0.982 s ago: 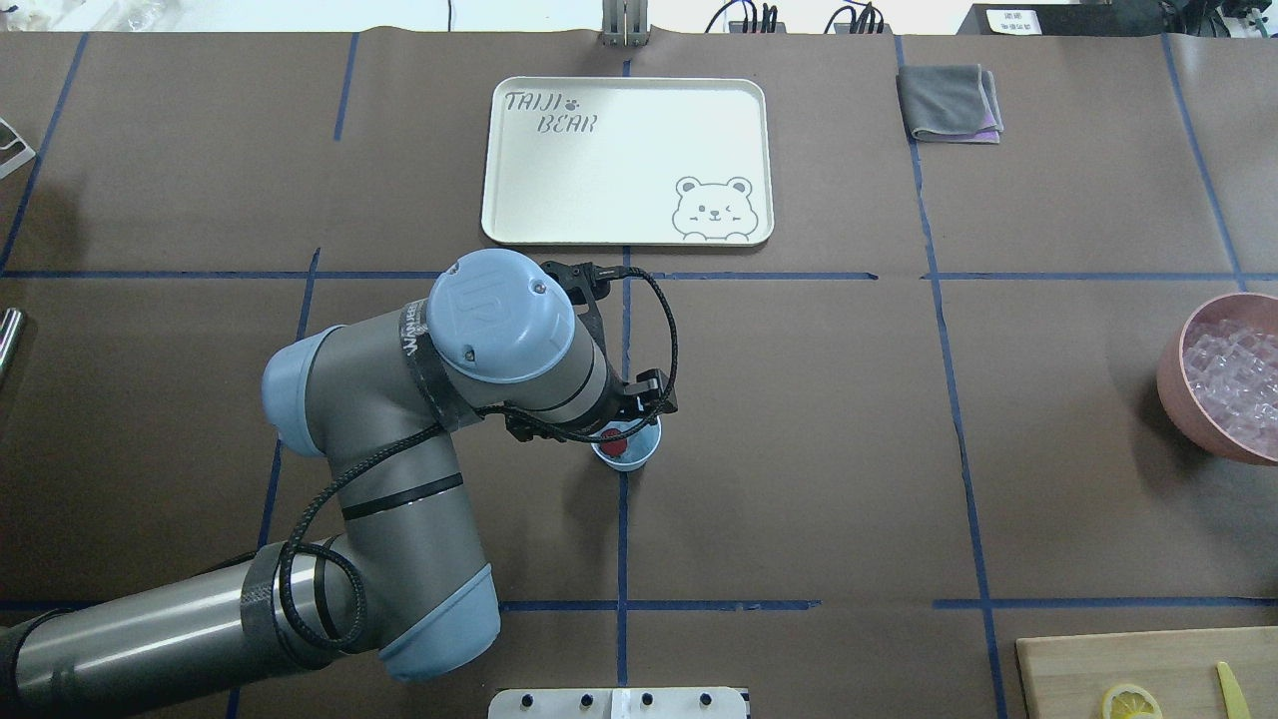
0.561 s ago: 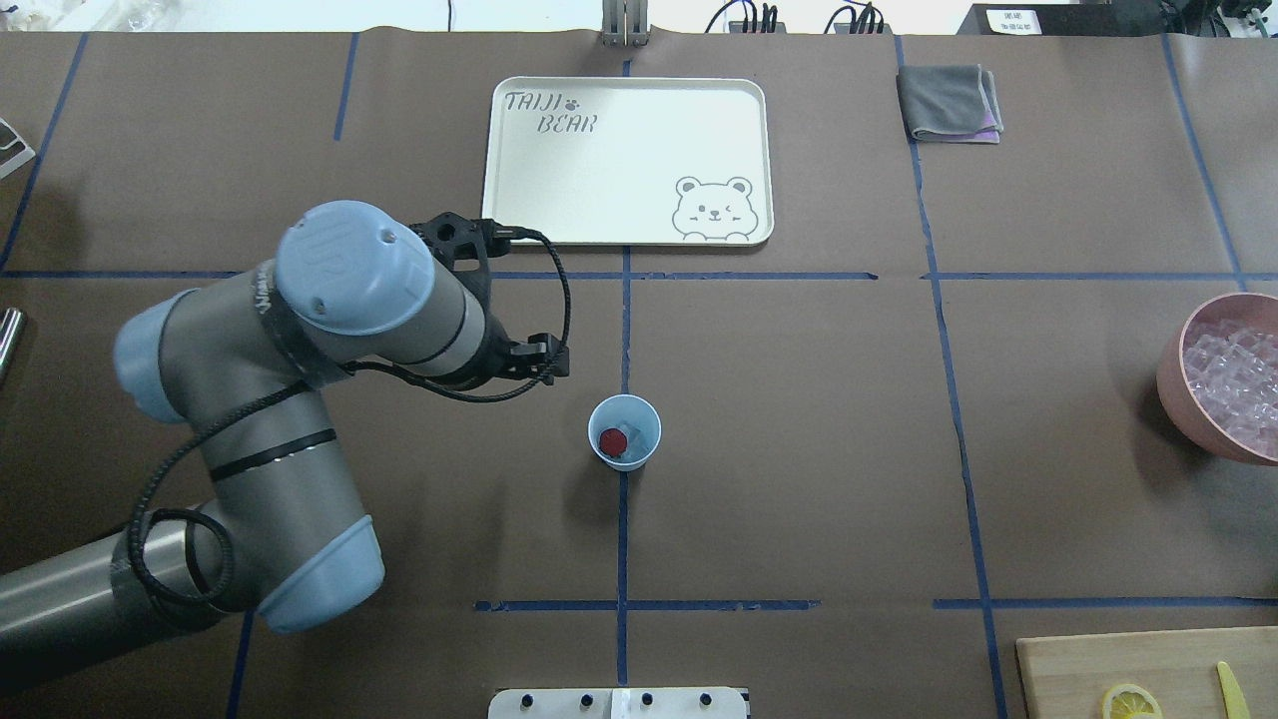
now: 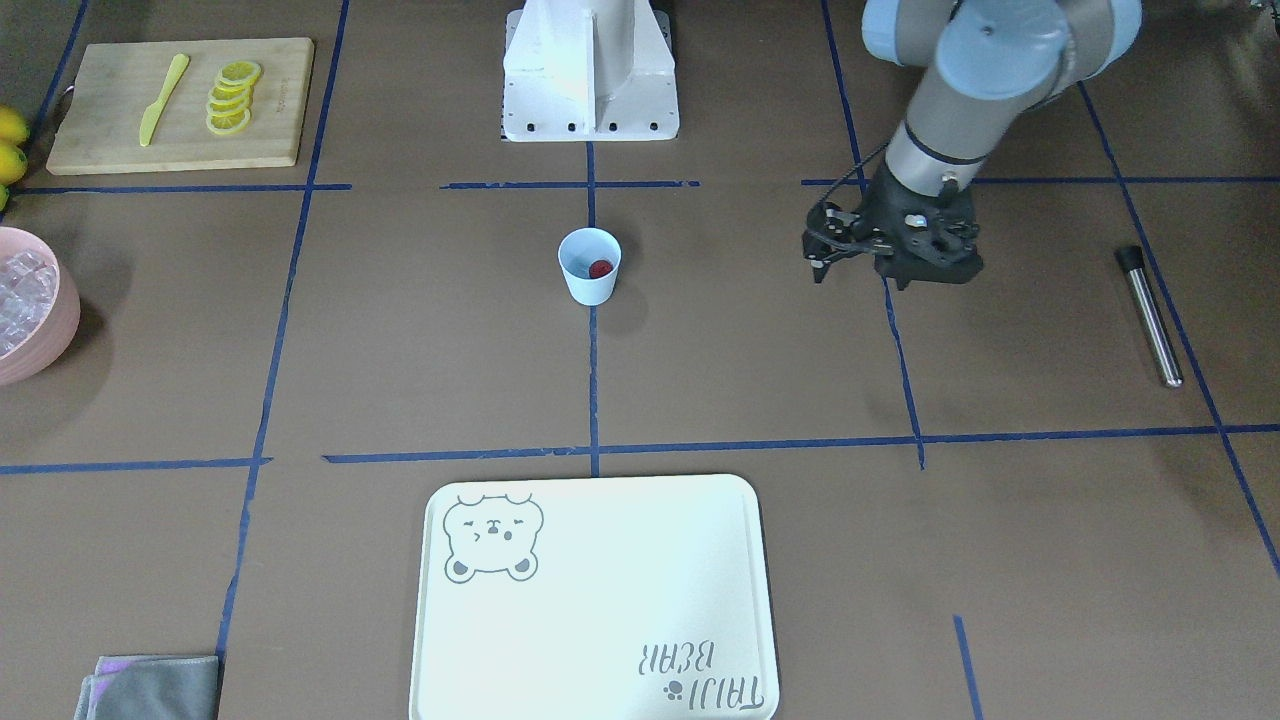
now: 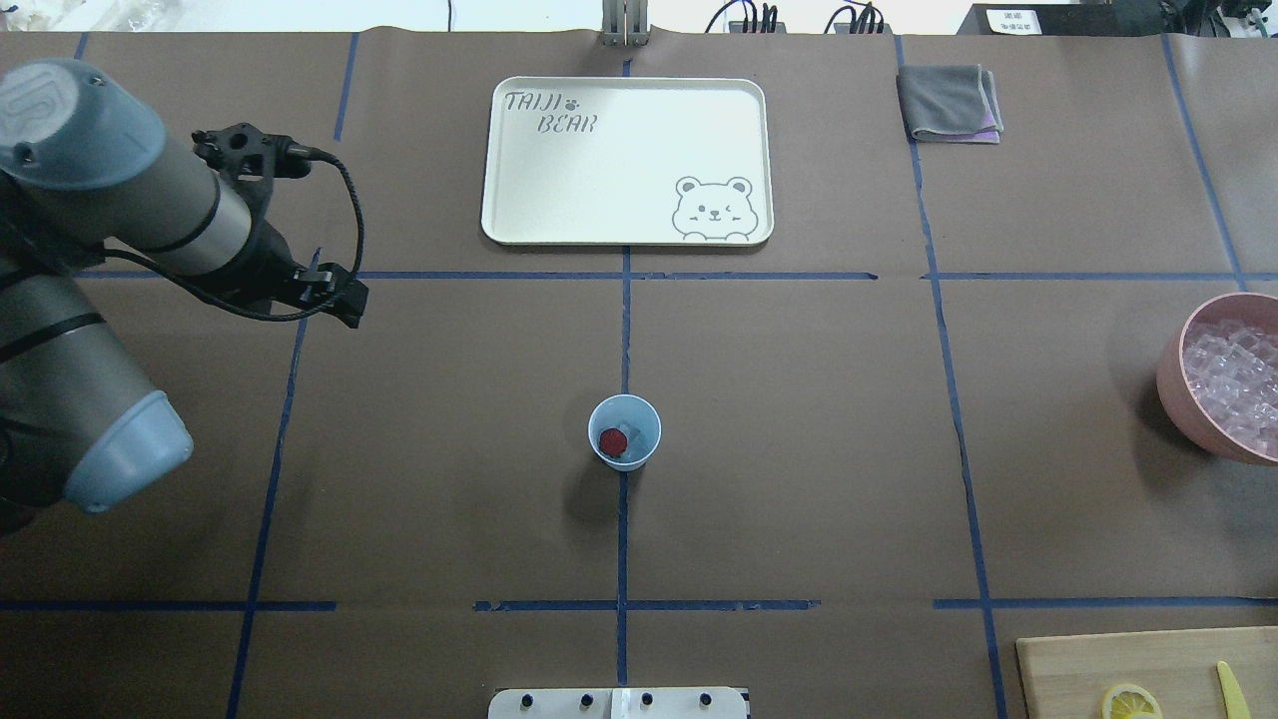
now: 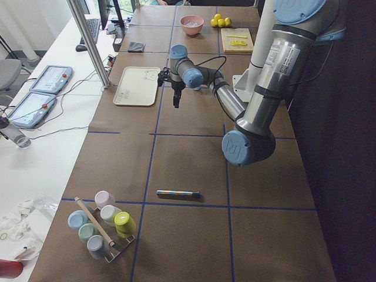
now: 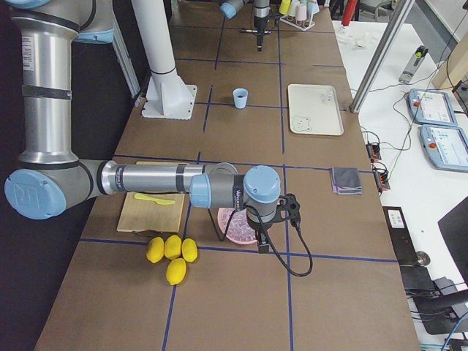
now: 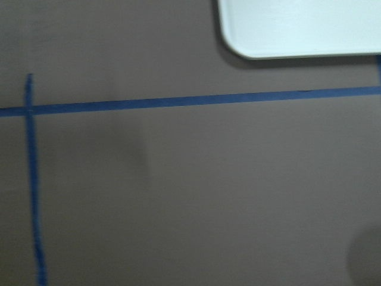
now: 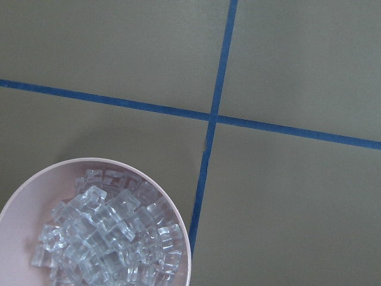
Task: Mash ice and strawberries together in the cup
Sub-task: 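Withdraw the left gripper away from the cup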
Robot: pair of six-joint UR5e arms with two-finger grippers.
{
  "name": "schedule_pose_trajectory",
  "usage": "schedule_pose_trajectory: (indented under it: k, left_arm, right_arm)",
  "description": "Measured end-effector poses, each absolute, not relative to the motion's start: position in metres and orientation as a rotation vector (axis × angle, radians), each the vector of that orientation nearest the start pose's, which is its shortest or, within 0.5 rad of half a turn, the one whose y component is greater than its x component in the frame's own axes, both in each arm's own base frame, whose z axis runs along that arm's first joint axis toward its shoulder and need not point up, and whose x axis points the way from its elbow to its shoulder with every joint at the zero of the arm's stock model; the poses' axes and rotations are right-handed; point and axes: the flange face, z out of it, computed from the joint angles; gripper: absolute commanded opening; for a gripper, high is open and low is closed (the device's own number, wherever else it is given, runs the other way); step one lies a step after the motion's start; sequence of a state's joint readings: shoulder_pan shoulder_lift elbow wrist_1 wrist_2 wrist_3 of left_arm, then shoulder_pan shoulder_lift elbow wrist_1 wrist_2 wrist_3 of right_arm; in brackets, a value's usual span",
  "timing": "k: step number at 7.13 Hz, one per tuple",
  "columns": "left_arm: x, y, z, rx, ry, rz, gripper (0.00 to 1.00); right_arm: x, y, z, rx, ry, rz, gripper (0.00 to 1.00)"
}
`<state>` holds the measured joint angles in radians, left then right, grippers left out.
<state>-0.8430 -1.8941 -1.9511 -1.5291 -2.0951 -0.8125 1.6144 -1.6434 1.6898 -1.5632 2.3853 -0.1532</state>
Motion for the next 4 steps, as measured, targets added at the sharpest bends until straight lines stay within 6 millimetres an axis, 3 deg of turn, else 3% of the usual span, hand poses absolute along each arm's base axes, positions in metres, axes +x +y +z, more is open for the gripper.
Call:
schedule_pose_trajectory:
  k: [2, 4]
  left_arm:
    - [0.236, -0.498, 0.387, 0.104, 0.734, 0.143, 1.0]
    - [0.175, -0.515, 0.448, 0.072, 0.695, 0.128, 1.0]
  right_arm:
    - [0.081, -0.462, 0.631, 0.135, -0.809, -0.119, 0.99]
    - [0.081, -0.464, 0.628, 0.135, -0.813, -0.109, 0.99]
